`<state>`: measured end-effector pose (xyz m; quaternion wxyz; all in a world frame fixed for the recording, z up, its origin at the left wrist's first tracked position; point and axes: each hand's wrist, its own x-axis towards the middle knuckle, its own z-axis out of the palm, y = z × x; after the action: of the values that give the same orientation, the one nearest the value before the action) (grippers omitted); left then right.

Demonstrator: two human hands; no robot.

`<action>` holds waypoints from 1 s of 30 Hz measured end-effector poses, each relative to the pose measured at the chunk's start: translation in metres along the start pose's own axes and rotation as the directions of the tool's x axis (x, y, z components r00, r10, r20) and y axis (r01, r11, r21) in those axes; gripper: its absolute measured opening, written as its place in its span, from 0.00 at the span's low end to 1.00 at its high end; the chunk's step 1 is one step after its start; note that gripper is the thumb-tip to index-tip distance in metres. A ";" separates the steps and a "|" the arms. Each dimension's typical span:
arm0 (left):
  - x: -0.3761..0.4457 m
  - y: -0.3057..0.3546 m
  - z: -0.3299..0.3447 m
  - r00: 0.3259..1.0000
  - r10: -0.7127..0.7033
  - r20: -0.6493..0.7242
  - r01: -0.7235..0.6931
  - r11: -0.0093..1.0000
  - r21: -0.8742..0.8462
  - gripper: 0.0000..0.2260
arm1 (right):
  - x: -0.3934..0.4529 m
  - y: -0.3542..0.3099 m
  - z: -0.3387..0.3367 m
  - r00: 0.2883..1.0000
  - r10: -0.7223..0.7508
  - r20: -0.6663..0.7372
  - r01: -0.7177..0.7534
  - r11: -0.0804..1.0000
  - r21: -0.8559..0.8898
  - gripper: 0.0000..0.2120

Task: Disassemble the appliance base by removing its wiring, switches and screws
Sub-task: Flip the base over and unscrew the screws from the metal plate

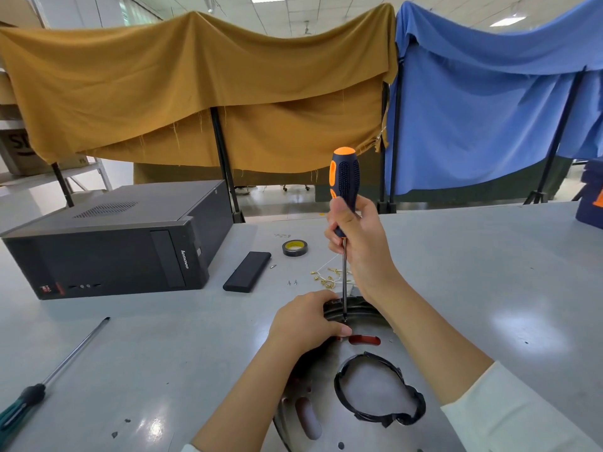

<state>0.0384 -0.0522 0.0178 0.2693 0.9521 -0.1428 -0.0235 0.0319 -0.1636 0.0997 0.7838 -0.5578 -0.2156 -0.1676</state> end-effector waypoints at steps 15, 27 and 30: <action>0.000 0.000 0.000 1.000 0.011 -0.009 -0.011 1.000 0.005 0.22 | 0.001 0.003 -0.007 0.999 0.035 -0.033 -0.035 0.999 0.018 0.20; -0.001 0.000 0.000 1.000 0.008 -0.007 -0.008 1.000 -0.003 0.20 | 0.000 0.004 -0.008 0.999 0.022 -0.023 -0.023 0.999 -0.036 0.21; -0.002 0.000 0.000 1.000 0.011 -0.016 -0.011 1.000 -0.001 0.20 | 0.000 0.007 -0.008 1.000 -0.007 -0.002 0.007 1.000 -0.007 0.16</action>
<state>0.0370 -0.0514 0.0178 0.2709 0.9514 -0.1456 -0.0146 0.0363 -0.1689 0.0915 0.7814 -0.5596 -0.2160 -0.1720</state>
